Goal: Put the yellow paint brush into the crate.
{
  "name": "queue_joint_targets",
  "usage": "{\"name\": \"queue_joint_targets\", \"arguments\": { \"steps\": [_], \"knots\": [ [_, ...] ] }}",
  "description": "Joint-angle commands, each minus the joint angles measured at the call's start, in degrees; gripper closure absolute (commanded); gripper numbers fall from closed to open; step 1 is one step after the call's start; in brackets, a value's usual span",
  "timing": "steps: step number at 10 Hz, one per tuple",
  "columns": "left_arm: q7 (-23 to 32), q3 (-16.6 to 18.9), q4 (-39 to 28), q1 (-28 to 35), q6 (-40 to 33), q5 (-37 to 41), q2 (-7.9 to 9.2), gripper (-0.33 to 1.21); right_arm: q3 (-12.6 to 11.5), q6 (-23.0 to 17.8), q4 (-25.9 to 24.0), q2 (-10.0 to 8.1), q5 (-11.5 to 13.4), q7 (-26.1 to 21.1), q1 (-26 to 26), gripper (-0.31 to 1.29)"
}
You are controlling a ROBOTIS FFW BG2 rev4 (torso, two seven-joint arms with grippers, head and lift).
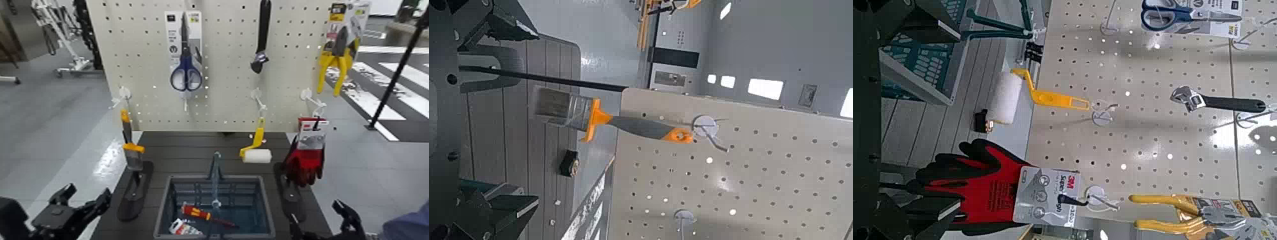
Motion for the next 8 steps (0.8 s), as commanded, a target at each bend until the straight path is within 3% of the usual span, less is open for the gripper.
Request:
{"name": "queue_joint_targets", "arguments": {
  "steps": [1,3,8],
  "knots": [
    [-3.5,2.5,1.8,-3.9,2.7,0.7,2.84,0.17,0.2,0.1,0.2,0.04,0.0,0.0,-0.3,0.14],
    [-8.8,4.3,5.1,-8.0,4.5,0.8,4.42,0.19,0.4,0.1,0.4,0.04,0.0,0.1,-0.5,0.14],
    [-15.1,5.6,12.7,-15.9,3.3,-0.2,5.83,0.21,0.7,1.0,0.6,0.22,-0.3,1.1,-1.3,0.14]
  ]
}}
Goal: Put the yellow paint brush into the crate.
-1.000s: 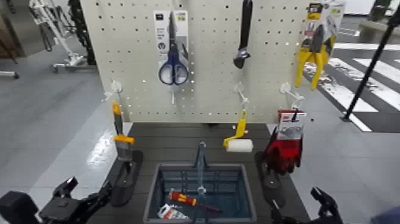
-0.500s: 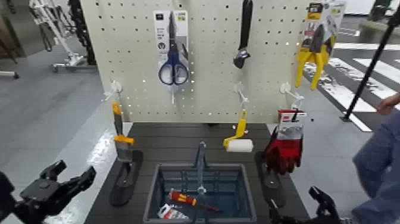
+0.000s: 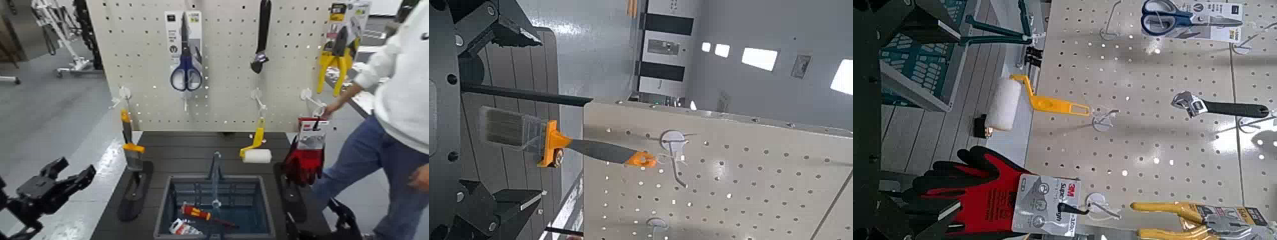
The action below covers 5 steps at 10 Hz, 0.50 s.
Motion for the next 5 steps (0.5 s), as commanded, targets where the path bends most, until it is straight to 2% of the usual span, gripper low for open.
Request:
{"name": "queue_joint_targets", "arguments": {
  "steps": [1,2,5],
  "knots": [
    [-3.6,-0.4,5.2,-5.3,-0.5,-1.4,1.21,0.21,0.5,0.3,0.2,-0.05,-0.3,0.2,-0.6,0.14],
    [-5.4,-0.9,7.3,-6.9,-0.4,-1.7,2.35,0.21,0.7,0.4,0.4,-0.05,-0.5,0.2,-0.9,0.14],
    [-7.7,-2.2,13.8,-11.6,-1.9,-2.0,3.76,0.28,1.3,0.6,0.9,0.13,-0.5,0.5,-1.6,0.14]
  ]
}}
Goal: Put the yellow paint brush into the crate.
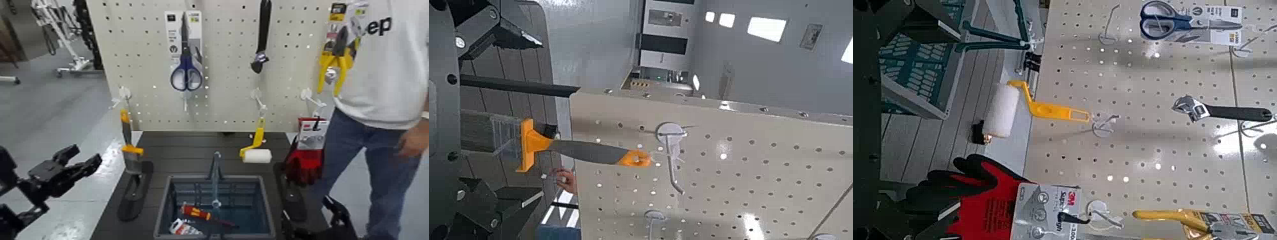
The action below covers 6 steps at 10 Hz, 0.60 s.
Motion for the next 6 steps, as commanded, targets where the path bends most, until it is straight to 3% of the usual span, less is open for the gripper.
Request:
{"name": "queue_joint_targets", "arguments": {
  "steps": [1,6],
  "knots": [
    [-2.6,-2.3,6.1,-5.0,-0.9,-1.2,1.76,0.29,0.4,0.0,0.4,0.13,-0.2,0.3,-0.7,0.14],
    [-4.3,-8.8,14.1,-12.2,-2.8,-1.1,3.87,0.29,1.2,0.1,1.5,0.40,-0.6,1.4,-2.1,0.14]
  ]
}}
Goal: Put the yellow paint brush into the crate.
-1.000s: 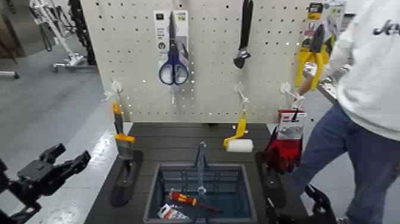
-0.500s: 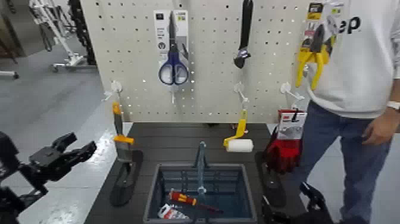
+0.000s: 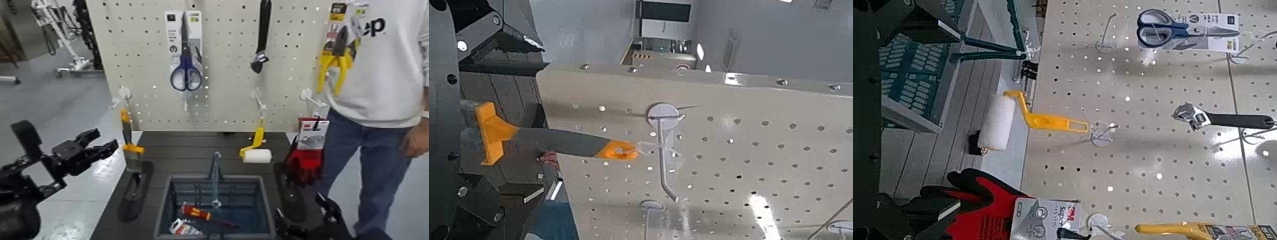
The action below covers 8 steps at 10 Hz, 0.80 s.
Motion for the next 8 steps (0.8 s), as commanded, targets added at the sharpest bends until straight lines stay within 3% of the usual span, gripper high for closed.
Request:
{"name": "queue_joint_targets", "arguments": {
  "steps": [1,3,8],
  "knots": [
    [-0.8,-3.4,3.9,-3.1,-0.9,0.0,0.53,0.29,0.2,0.1,0.5,0.18,-0.2,0.4,-0.6,0.14],
    [-1.3,-6.6,7.5,-5.9,-1.9,-0.2,0.61,0.29,0.2,0.1,0.8,0.27,-0.4,0.7,-1.0,0.14],
    [-1.4,-8.5,11.1,-8.9,-3.0,-2.2,0.61,0.29,0.7,0.1,1.7,0.36,-0.8,1.3,-1.9,0.14]
  ]
}}
